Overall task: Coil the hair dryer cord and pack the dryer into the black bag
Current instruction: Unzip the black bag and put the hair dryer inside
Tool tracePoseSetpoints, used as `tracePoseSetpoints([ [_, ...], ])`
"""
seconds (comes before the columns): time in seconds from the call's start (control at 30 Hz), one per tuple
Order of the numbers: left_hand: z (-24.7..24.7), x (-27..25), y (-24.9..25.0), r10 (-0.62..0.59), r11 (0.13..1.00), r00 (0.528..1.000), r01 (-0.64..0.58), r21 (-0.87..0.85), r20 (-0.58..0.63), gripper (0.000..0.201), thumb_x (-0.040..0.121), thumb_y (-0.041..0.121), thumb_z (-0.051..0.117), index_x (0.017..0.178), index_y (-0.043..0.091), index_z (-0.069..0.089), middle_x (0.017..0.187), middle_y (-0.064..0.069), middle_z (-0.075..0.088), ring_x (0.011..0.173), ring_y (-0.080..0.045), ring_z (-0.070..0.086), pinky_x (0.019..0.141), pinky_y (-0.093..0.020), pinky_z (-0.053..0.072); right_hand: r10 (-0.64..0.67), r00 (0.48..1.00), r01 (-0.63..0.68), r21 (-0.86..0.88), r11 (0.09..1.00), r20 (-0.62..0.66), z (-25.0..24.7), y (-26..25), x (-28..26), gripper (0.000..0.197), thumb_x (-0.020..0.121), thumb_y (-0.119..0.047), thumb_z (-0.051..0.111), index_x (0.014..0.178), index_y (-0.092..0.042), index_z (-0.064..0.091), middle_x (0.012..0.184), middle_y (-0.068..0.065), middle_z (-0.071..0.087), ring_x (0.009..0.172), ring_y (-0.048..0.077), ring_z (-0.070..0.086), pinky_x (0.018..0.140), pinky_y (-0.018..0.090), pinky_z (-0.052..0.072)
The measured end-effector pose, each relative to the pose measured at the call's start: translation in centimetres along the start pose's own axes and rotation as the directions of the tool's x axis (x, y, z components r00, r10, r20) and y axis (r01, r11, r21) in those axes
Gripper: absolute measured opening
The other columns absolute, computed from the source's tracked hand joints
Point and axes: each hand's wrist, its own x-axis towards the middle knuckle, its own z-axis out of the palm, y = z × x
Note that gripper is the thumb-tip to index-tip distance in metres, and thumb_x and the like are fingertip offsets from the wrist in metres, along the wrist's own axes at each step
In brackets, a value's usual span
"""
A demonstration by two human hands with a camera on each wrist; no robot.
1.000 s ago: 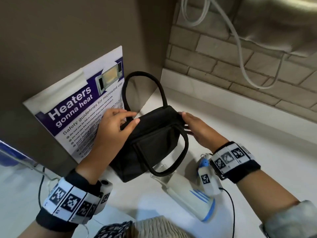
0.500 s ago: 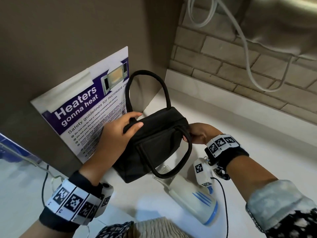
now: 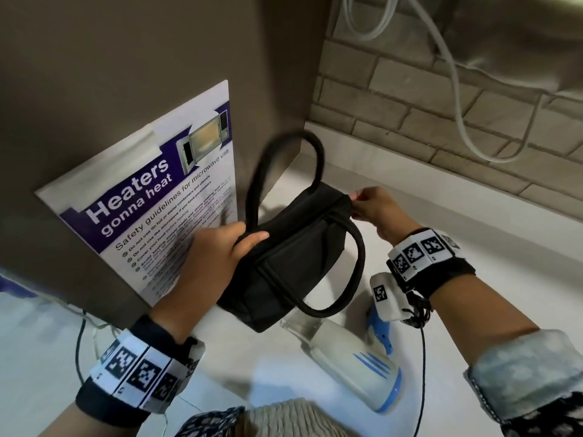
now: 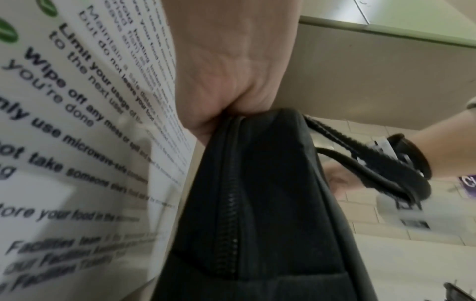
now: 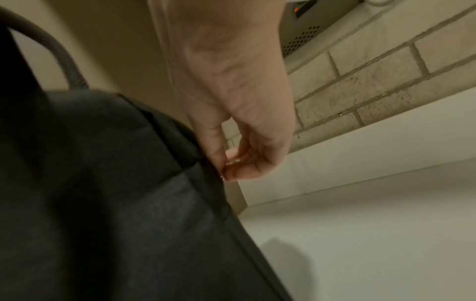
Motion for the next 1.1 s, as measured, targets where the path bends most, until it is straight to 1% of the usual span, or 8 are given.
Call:
tracePoseSetpoints([
  [0.1, -0.1, -0.1, -0.3, 0.030, 0.998, 0.998, -0.027, -0.062, 0.053, 0.011, 0.087, 0.017, 0.064, 0.090, 0.010, 0.073, 0.066, -0.006, 0.070, 0.058, -0.020, 0.062, 0.062, -0.010, 0.041, -0.038, 0.999, 0.039, 0.054, 0.998, -0.009, -1.6, -1.4, -0.3, 0.014, 0.087, 0.002, 0.057, 0.082, -0.010, 0.054, 0.075, 0.008, 0.056, 0.064, 0.015, 0.056, 0.065, 0.019, 0.050],
  [0.23, -0.8, -0.1, -0.2, 0.080, 0.991, 0.994, -0.071, -0.116, 0.076, 0.032, 0.086, 0.031, 0.050, 0.100, 0.014, 0.072, 0.075, -0.004, 0.074, 0.067, -0.018, 0.067, 0.069, -0.021, 0.046, 0.019, 1.000, -0.016, 0.146, 0.989, -0.018, -3.0, -2.5, -1.3, 0.015, 0.087, 0.000, 0.059, 0.079, -0.013, 0.057, 0.075, 0.006, 0.059, 0.068, 0.014, 0.058, 0.064, 0.018, 0.052],
  [0.43, -0.3, 0.1, 0.3, 0.074, 0.994, 0.996, -0.069, -0.086, 0.059, 0.017, 0.087, 0.014, 0.062, 0.101, 0.016, 0.073, 0.073, 0.000, 0.073, 0.064, -0.012, 0.065, 0.063, -0.012, 0.042, -0.628, 0.760, 0.402, -0.637, 0.658, -0.168, 0.2, -4.8, -5.1, 0.016, 0.082, -0.001, 0.052, 0.093, -0.007, 0.062, 0.092, 0.013, 0.066, 0.082, 0.033, 0.059, 0.067, 0.034, 0.040],
  [0.6, -0.6, 0.2, 0.4, -0.030, 0.995, 0.998, 0.024, -0.093, -0.058, 0.041, 0.088, 0.027, 0.064, 0.051, 0.024, 0.048, 0.039, 0.014, 0.036, 0.044, 0.000, 0.047, 0.047, -0.007, 0.031, -0.659, 0.745, 0.479, -0.601, 0.640, -0.108, -0.2, -4.7, -5.8, 0.017, 0.078, -0.001, 0.051, 0.087, -0.012, 0.060, 0.084, 0.004, 0.064, 0.072, 0.025, 0.058, 0.063, 0.030, 0.042],
  [0.77, -0.3, 0.2, 2.0, -0.028, 0.991, 0.994, 0.014, -0.131, -0.110, 0.056, 0.088, 0.026, 0.064, 0.047, 0.023, 0.025, 0.038, 0.007, 0.025, 0.038, -0.012, 0.034, 0.044, -0.015, 0.027, -0.614, 0.779, 0.421, -0.620, 0.662, -0.126, 0.8, -4.3, -6.1, 0.024, 0.077, 0.002, 0.047, 0.085, -0.013, 0.064, 0.087, 0.010, 0.065, 0.078, 0.031, 0.059, 0.062, 0.029, 0.036],
  [0.9, -0.1, 0.3, 1.8, -0.075, 0.987, 0.988, 0.055, -0.149, -0.132, 0.059, 0.088, 0.034, 0.063, 0.047, 0.019, 0.023, 0.038, 0.006, 0.023, 0.040, -0.017, 0.029, 0.044, -0.020, 0.023, -0.723, 0.675, 0.475, -0.664, 0.578, -0.147, 1.6, -4.0, -7.0, 0.021, 0.076, 0.004, 0.048, 0.088, -0.007, 0.061, 0.085, 0.016, 0.059, 0.069, 0.033, 0.055, 0.058, 0.030, 0.037],
  [0.97, -0.4, 0.3, 1.5, -0.068, 0.984, 0.987, 0.043, -0.172, -0.145, 0.058, 0.088, 0.035, 0.062, 0.047, 0.020, 0.024, 0.038, 0.001, 0.026, 0.041, -0.015, 0.032, 0.044, -0.020, 0.023, -0.666, 0.723, 0.456, -0.598, 0.660, -0.184, 1.3, -3.3, -6.6, 0.018, 0.078, 0.003, 0.048, 0.086, -0.009, 0.058, 0.083, 0.014, 0.061, 0.069, 0.032, 0.057, 0.059, 0.034, 0.043],
  [1.1, -0.8, 0.4, 0.3, 0.036, 0.990, 0.995, -0.049, -0.135, -0.095, 0.030, 0.086, 0.017, 0.068, 0.057, 0.011, 0.061, 0.039, 0.011, 0.050, 0.045, 0.002, 0.046, 0.049, -0.004, 0.032, -0.113, 0.907, 0.195, 0.168, 0.966, -0.406, -0.3, -4.3, -5.0, 0.023, 0.086, 0.006, 0.044, 0.079, -0.015, 0.045, 0.072, 0.011, 0.056, 0.056, 0.016, 0.060, 0.063, 0.030, 0.057],
])
